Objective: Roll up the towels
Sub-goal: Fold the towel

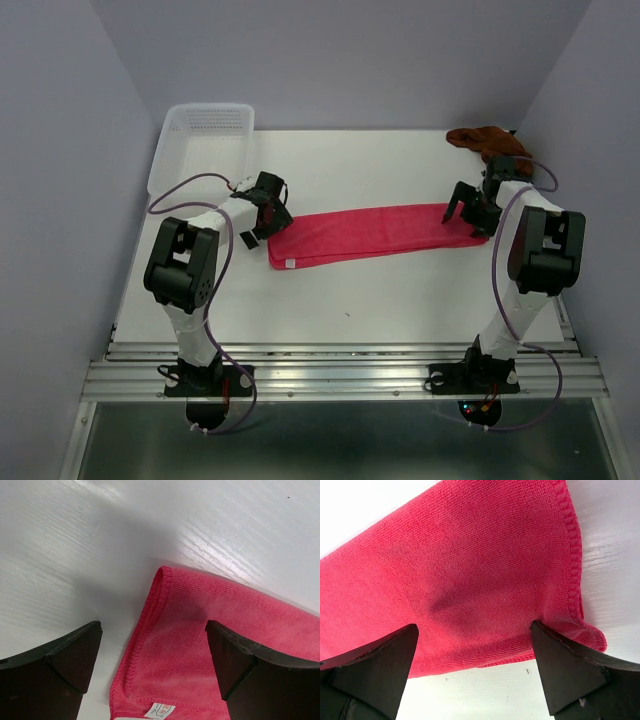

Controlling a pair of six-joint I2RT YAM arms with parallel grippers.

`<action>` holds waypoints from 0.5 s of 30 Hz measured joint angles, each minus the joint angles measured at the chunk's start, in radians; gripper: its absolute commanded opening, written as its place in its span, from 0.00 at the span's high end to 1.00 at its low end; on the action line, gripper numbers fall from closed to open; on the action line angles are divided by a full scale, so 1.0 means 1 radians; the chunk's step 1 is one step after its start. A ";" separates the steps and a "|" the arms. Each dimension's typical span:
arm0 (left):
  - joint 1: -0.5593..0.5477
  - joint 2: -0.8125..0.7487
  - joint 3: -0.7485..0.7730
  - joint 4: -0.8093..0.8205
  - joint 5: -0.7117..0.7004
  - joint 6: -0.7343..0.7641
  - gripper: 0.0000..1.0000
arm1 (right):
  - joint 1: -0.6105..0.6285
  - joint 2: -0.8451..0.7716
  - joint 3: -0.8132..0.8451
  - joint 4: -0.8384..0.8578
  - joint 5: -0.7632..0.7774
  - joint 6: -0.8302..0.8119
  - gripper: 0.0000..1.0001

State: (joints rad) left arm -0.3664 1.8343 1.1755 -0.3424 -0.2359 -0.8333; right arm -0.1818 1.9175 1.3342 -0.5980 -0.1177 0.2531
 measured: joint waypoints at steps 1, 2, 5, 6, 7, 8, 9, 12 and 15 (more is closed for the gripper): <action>0.000 0.001 0.001 -0.001 0.001 0.003 0.04 | 0.000 -0.001 0.000 0.000 -0.004 -0.003 0.00; 0.000 0.001 0.002 0.000 0.001 0.006 0.05 | 0.000 -0.005 0.000 0.000 -0.007 -0.007 0.00; 0.000 0.001 0.001 0.000 0.006 0.011 0.07 | 0.000 -0.021 0.000 0.000 -0.009 -0.017 0.00; 0.000 0.001 0.001 0.001 0.008 0.014 0.08 | -0.001 -0.028 0.002 -0.001 -0.009 -0.020 0.00; 0.000 -0.001 0.000 0.002 0.010 0.014 0.08 | -0.003 -0.040 0.006 -0.002 -0.006 -0.023 0.00; 0.000 -0.004 -0.004 0.005 0.012 0.016 0.09 | -0.008 -0.047 0.011 -0.002 -0.006 -0.023 0.00; 0.000 -0.009 -0.009 0.006 0.016 0.016 0.10 | -0.014 -0.059 0.020 0.000 -0.005 -0.027 0.00; 0.000 -0.031 -0.039 0.016 0.024 0.016 0.15 | -0.036 -0.079 0.041 0.002 0.010 -0.060 0.00; 0.000 -0.045 -0.058 0.016 0.027 0.016 0.24 | -0.056 -0.076 0.058 0.003 0.044 -0.101 0.00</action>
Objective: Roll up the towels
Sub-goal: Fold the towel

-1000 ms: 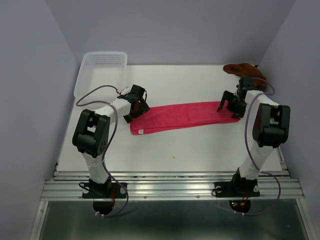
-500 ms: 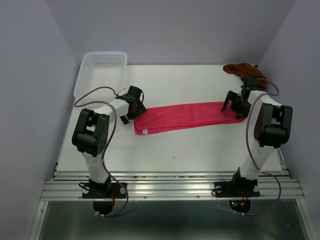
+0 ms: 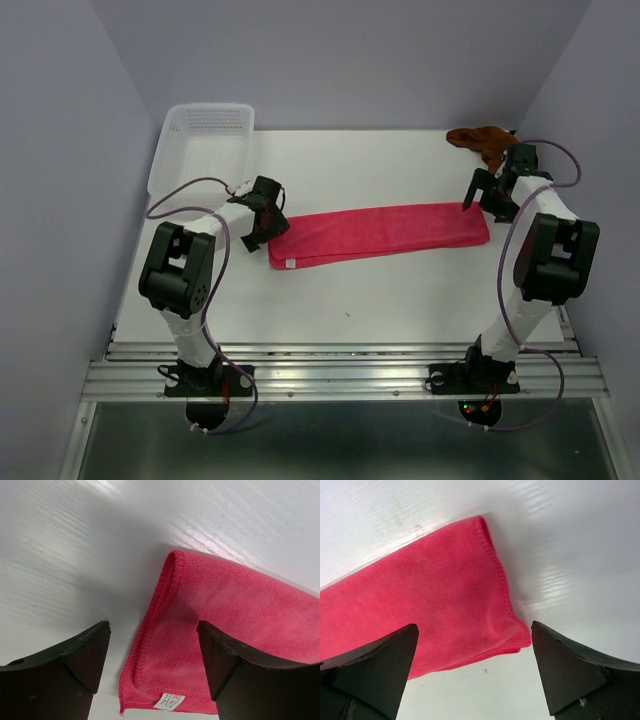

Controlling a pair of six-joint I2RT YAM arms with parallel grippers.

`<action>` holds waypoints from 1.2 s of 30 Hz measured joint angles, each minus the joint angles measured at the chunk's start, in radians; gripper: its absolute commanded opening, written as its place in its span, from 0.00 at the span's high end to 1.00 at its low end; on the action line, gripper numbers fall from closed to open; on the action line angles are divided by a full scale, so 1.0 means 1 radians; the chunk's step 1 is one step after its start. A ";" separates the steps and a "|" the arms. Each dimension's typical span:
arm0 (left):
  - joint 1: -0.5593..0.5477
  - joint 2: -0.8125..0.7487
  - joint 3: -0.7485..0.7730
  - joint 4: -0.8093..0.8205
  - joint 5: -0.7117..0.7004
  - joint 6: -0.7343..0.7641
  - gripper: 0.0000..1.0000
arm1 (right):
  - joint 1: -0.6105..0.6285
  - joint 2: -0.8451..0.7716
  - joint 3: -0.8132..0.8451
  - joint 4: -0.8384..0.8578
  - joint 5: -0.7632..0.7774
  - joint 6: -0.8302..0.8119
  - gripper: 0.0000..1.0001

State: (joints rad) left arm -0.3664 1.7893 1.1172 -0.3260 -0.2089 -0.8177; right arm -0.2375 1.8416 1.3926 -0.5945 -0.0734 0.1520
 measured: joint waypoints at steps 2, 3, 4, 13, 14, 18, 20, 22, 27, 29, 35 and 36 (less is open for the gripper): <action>0.000 -0.003 -0.007 0.002 0.000 0.001 0.31 | -0.012 0.011 0.010 0.000 0.012 -0.019 0.00; 0.000 -0.005 -0.010 0.004 0.000 0.000 0.37 | -0.021 0.021 0.017 0.001 0.016 -0.029 0.00; 0.000 -0.007 -0.014 0.006 0.003 0.001 0.41 | -0.029 0.032 0.023 0.000 0.016 -0.036 0.00; 0.000 -0.008 -0.023 0.019 0.028 0.002 0.70 | -0.063 0.143 0.041 0.002 -0.035 -0.077 0.40; 0.000 -0.008 -0.024 0.020 0.029 0.000 0.73 | -0.062 0.147 0.041 0.002 -0.036 -0.081 0.44; 0.000 -0.007 -0.024 0.024 0.035 0.005 0.87 | -0.061 0.161 0.033 0.012 -0.036 -0.080 0.63; 0.000 -0.006 -0.024 0.025 0.037 0.006 0.90 | -0.063 0.161 0.029 0.021 -0.042 -0.081 0.69; 0.000 -0.006 -0.024 0.027 0.037 0.006 0.96 | -0.066 0.161 0.023 0.028 -0.055 -0.077 0.84; 0.000 -0.005 -0.024 0.036 0.050 0.013 1.00 | -0.066 0.160 0.018 0.035 -0.065 -0.066 0.99; 0.000 -0.005 -0.024 0.046 0.061 0.018 1.00 | -0.066 0.158 0.018 0.034 -0.050 -0.064 0.99; -0.019 -0.005 -0.022 0.078 0.097 0.025 1.00 | -0.069 0.148 0.030 0.021 0.002 -0.062 0.99; -0.031 -0.004 -0.021 0.084 0.103 0.025 1.00 | -0.069 0.139 0.038 0.018 0.015 -0.062 0.99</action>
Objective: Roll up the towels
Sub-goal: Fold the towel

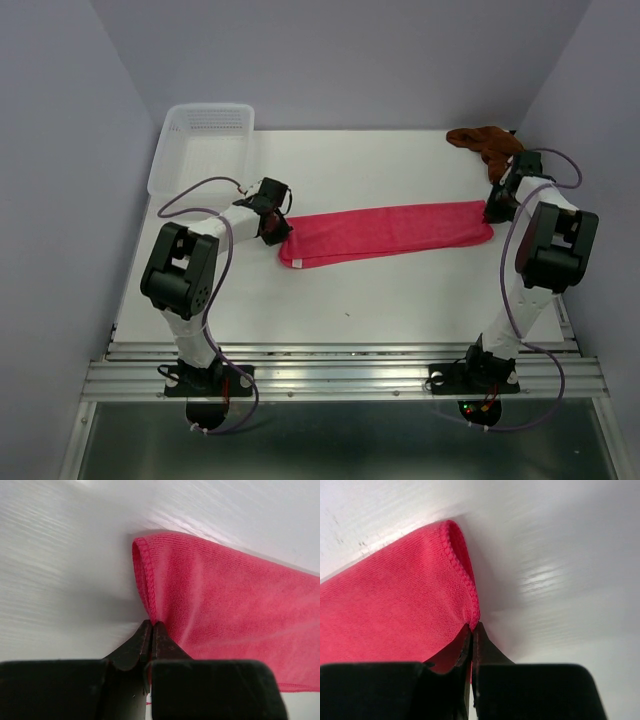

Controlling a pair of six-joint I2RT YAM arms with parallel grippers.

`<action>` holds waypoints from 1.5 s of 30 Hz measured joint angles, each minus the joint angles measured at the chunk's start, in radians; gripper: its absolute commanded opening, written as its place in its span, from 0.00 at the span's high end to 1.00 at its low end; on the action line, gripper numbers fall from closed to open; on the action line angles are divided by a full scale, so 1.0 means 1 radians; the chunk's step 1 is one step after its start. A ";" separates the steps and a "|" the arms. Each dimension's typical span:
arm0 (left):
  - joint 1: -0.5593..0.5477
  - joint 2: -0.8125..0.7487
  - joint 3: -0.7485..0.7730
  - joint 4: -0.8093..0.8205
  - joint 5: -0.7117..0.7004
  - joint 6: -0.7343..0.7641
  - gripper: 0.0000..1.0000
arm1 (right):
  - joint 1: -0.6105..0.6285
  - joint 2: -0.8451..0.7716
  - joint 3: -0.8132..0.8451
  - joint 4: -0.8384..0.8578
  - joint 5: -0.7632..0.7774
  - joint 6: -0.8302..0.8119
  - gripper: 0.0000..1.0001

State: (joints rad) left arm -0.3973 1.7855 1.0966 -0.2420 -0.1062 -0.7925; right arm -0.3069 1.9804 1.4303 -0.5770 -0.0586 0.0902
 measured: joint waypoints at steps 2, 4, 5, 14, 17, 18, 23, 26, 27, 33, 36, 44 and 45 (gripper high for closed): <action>-0.023 0.003 0.008 0.011 0.013 0.000 1.00 | 0.000 -0.026 0.014 -0.003 0.015 0.000 0.99; -0.042 0.010 0.018 0.023 0.024 0.000 1.00 | -0.001 -0.055 0.027 -0.009 0.022 -0.001 0.99; -0.051 0.013 0.024 0.034 0.031 0.000 1.00 | -0.001 -0.074 0.034 -0.014 0.024 -0.001 0.99; -0.072 0.015 0.026 0.058 0.053 -0.001 1.00 | 0.126 -0.163 0.086 -0.077 0.120 -0.007 0.99; -0.072 0.015 0.023 0.062 0.051 -0.001 1.00 | 0.256 -0.174 0.094 -0.098 0.138 -0.005 0.99; -0.072 0.015 0.019 0.065 0.050 -0.001 1.00 | 0.291 -0.179 0.094 -0.102 0.138 -0.003 0.99; -0.072 0.014 -0.012 0.067 0.043 -0.001 0.94 | 0.467 -0.220 0.094 -0.124 0.104 0.032 0.99; -0.072 0.008 -0.035 0.075 0.041 -0.004 0.92 | 0.549 -0.231 0.100 -0.126 0.069 0.058 0.99; -0.072 0.004 -0.040 0.078 0.041 -0.004 0.91 | 0.571 -0.231 0.103 -0.126 0.057 0.066 0.99; -0.072 -0.014 -0.070 0.100 0.041 -0.006 0.90 | 0.690 -0.219 0.139 -0.126 -0.010 0.121 0.99; -0.072 -0.018 -0.077 0.108 0.041 -0.008 0.90 | 0.739 -0.202 0.148 -0.107 -0.056 0.158 0.99; -0.072 -0.033 -0.102 0.127 0.043 -0.010 0.91 | 0.874 -0.120 0.230 -0.074 -0.141 0.237 0.99; -0.072 -0.035 -0.104 0.130 0.043 -0.011 0.94 | 0.891 -0.105 0.243 -0.063 -0.150 0.248 0.99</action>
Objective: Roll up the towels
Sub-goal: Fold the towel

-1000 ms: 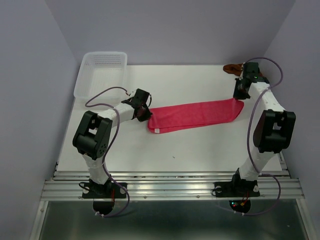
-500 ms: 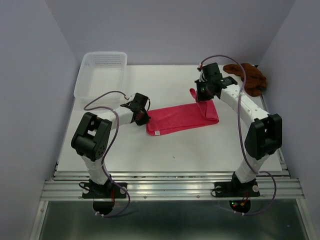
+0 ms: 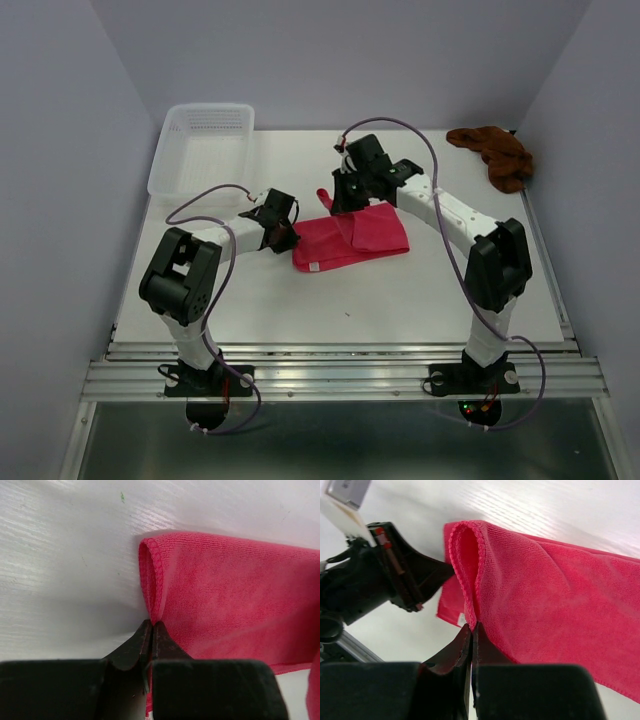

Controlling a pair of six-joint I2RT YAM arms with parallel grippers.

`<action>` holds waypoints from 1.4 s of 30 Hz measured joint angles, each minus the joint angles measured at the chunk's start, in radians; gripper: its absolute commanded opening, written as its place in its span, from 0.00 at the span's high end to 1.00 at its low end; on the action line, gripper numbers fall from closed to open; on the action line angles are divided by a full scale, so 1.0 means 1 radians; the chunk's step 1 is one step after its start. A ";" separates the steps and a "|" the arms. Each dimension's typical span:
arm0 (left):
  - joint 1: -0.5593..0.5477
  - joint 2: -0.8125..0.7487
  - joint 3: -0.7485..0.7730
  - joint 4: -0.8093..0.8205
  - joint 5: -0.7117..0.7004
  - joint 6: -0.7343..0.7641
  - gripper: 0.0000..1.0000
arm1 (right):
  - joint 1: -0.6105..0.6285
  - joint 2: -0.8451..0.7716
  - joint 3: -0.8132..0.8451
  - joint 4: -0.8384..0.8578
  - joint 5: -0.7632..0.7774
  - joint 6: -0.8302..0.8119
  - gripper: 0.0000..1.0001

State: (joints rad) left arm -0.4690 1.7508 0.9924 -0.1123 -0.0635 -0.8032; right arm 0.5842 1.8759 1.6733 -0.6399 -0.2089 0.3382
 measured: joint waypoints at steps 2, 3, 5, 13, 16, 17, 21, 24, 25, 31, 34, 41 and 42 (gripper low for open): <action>0.000 -0.001 -0.003 0.004 0.001 0.000 0.94 | 0.027 0.022 0.018 0.014 -0.013 0.018 0.99; 0.000 -0.002 -0.004 0.006 0.002 0.000 0.94 | 0.035 0.029 0.023 0.018 -0.014 0.025 0.99; 0.000 -0.003 -0.005 0.009 0.003 -0.001 0.96 | 0.058 0.052 0.035 0.025 -0.018 0.037 0.99; 0.000 -0.016 -0.027 0.024 0.010 -0.005 0.96 | 0.107 0.108 0.040 0.028 0.028 0.093 0.99; 0.000 -0.020 -0.034 0.030 0.011 -0.008 0.96 | 0.117 0.121 0.041 0.047 0.047 0.113 0.99; 0.000 -0.021 -0.035 0.032 0.011 -0.009 0.96 | 0.119 0.124 0.041 0.052 0.048 0.117 0.99; 0.000 -0.021 -0.037 0.034 0.013 -0.011 0.96 | 0.131 0.135 0.041 0.076 0.071 0.152 0.99; 0.000 -0.021 -0.037 0.035 0.014 -0.011 0.98 | 0.137 0.135 0.041 0.101 0.086 0.178 0.99; 0.000 -0.021 -0.037 0.035 0.014 -0.011 0.98 | 0.138 0.135 0.041 0.110 0.087 0.183 0.99; 0.000 -0.021 -0.037 0.035 0.015 -0.014 0.98 | 0.145 0.143 0.041 0.143 0.088 0.208 0.99; 0.000 -0.021 -0.037 0.035 0.015 -0.017 0.98 | 0.144 0.164 0.041 0.150 0.087 0.211 0.99; 0.000 -0.021 -0.038 0.036 0.016 -0.022 0.98 | 0.145 0.239 0.040 0.172 0.051 0.229 0.99; 0.000 -0.021 -0.038 0.036 0.016 -0.024 0.98 | 0.146 0.244 0.040 0.180 0.045 0.232 0.99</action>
State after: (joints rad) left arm -0.4690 1.7298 0.9546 -0.0765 -0.0475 -0.8272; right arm 0.7300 2.1201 1.7138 -0.4599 -0.1642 0.5705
